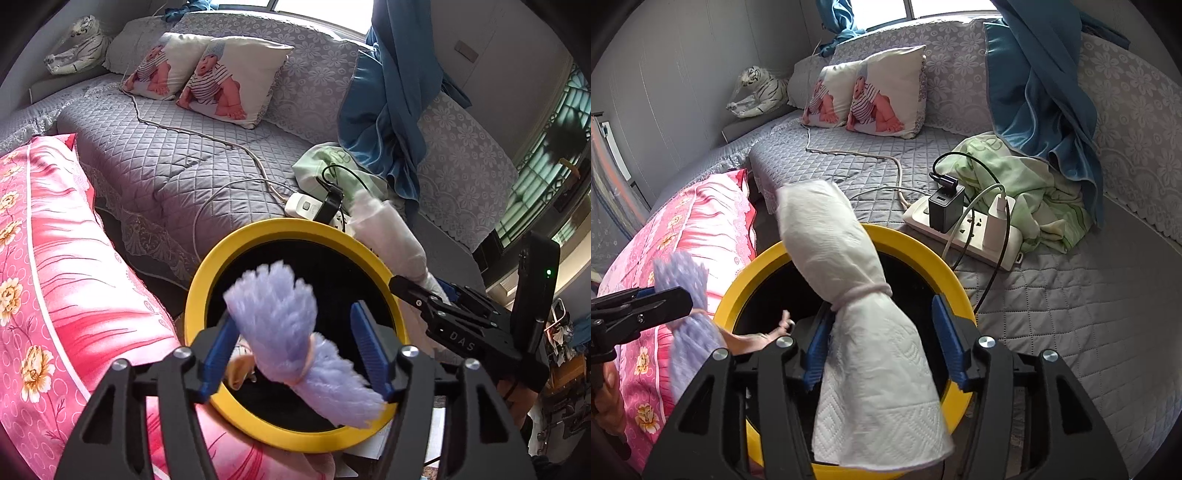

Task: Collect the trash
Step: 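Open both grippers to drop the items into the bin, then move both grippers back to the remaining trash on the bed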

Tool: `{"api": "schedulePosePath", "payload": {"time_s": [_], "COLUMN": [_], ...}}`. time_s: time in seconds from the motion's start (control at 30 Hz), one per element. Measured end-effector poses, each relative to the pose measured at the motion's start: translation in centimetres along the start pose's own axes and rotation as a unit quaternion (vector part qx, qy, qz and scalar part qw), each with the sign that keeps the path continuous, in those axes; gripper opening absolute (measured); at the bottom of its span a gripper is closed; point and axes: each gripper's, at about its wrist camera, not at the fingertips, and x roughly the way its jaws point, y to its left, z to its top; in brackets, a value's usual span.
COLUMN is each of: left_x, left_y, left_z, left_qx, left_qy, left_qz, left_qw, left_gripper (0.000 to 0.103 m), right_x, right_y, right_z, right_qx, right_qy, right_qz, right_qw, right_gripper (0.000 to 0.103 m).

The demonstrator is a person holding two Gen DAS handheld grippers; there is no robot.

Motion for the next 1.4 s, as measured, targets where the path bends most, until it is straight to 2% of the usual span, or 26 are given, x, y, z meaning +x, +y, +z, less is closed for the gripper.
{"api": "schedulePosePath", "payload": {"time_s": [0.07, 0.3, 0.43, 0.67, 0.83, 0.97, 1.13, 1.3, 1.4], "left_x": [-0.4, -2.5, -5.9, -14.0, -20.9, -26.7, -33.0, -37.3, -38.5], "left_y": [0.3, 1.7, 2.9, 6.0, 8.9, 11.6, 14.8, 17.1, 17.7], "left_z": [0.1, 0.1, 0.0, -1.2, -3.9, -7.0, -11.5, -16.9, -20.0], "left_qx": [-0.005, -0.023, -0.031, -0.055, -0.061, -0.064, -0.097, -0.137, -0.154], "left_qy": [-0.006, -0.034, -0.079, -0.152, -0.198, -0.225, -0.24, -0.242, -0.235], "left_qz": [-0.002, 0.009, 0.03, 0.077, 0.134, 0.202, 0.27, 0.309, 0.32], "left_qw": [1.0, 0.9991, 0.996, 0.9838, 0.9691, 0.9511, 0.9274, 0.9094, 0.905], "left_gripper": [0.07, 0.071, 0.071, 0.071, 0.072, 0.074, 0.077, 0.078, 0.079], "right_x": [-0.1, -1.3, -2.5, -4.9, -5.3, -5.3, -5.3, -5.1, -5.0], "right_y": [-0.2, 0.1, 0.8, 4.7, 9.3, 13.9, 20.1, 25.4, 28.3], "right_z": [0.2, 0.7, 1.2, 1.9, 2.2, 2.0, 0.8, -1.1, -2.6], "right_qx": [0.005, 0.004, 0.0, -0.029, -0.071, -0.112, -0.165, -0.208, -0.234], "right_qy": [-0.003, -0.017, -0.031, -0.067, -0.072, -0.069, -0.06, -0.039, -0.026], "right_qz": [-0.005, -0.003, 0.007, 0.064, 0.107, 0.142, 0.186, 0.225, 0.242], "right_qw": [1.0, 1.0, 0.999, 0.995, 0.989, 0.981, 0.967, 0.951, 0.941], "right_gripper": [0.056, 0.056, 0.056, 0.056, 0.056, 0.056, 0.056, 0.057, 0.057]}}
